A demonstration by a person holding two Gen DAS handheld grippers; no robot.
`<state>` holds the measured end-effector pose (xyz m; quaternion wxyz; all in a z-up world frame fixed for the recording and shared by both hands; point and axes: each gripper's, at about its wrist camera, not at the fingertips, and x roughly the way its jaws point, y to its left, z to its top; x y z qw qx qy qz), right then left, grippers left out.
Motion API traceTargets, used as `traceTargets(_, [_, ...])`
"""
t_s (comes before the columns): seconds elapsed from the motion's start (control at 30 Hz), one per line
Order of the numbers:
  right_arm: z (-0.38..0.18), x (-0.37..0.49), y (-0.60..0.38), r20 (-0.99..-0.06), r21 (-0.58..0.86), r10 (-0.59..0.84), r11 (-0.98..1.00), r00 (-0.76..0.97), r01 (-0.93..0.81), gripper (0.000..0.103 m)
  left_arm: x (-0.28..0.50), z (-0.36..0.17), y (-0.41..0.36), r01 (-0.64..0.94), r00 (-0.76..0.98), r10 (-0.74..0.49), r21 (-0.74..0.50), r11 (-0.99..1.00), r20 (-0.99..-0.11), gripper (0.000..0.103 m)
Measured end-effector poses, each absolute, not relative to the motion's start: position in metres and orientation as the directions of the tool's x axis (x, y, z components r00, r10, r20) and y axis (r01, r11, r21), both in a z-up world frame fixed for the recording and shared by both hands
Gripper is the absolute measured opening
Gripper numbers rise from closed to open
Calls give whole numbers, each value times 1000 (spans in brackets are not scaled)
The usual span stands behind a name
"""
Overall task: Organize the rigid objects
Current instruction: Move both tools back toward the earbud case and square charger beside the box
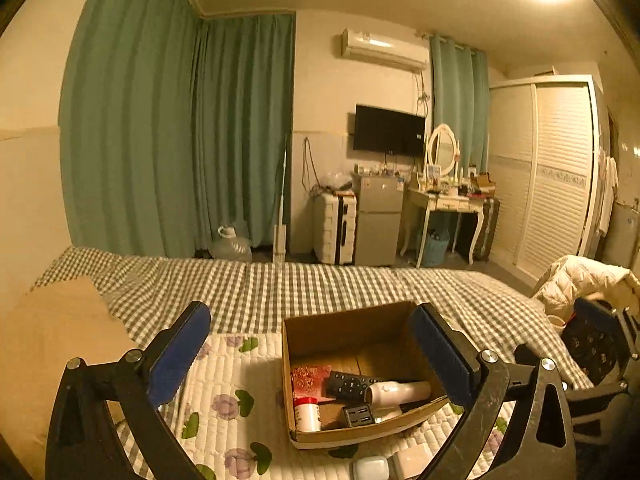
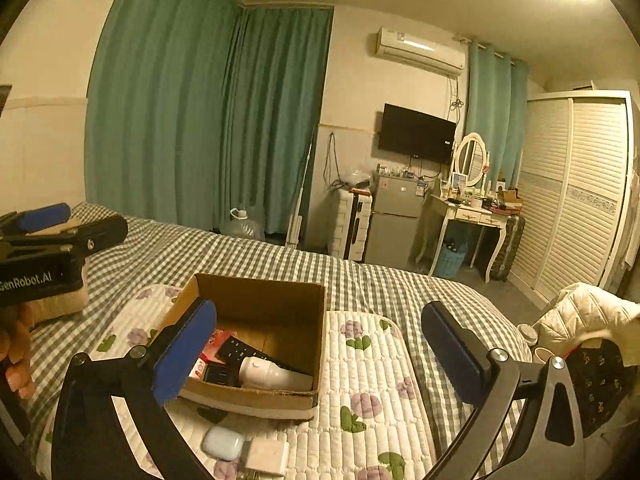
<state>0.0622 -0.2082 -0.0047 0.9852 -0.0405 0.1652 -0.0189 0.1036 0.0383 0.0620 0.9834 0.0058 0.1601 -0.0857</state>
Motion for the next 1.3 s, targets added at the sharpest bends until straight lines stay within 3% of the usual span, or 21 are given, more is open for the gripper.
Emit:
traceTargets(0.37, [-8, 27, -203, -318, -76, -27, 997, 948, 3, 103, 73, 56, 47, 165, 943, -166, -28, 986, -288, 103])
traceTargets(0.53, [-15, 22, -204, -319, -50, -12, 999, 948, -5, 103, 70, 40, 43, 167, 941, -152, 26, 986, -303, 103])
traceTargets(0.83, [-34, 30, -210, -353, -20, -5, 1000, 936, -2, 103, 73, 13, 40, 174, 926, -167, -7, 985, -339, 103])
traceTargets(1.3, [-102, 66, -206, -506, -70, -5, 997, 862, -35, 103, 109, -61, 31, 181, 837, -144, 18, 983, -527, 103])
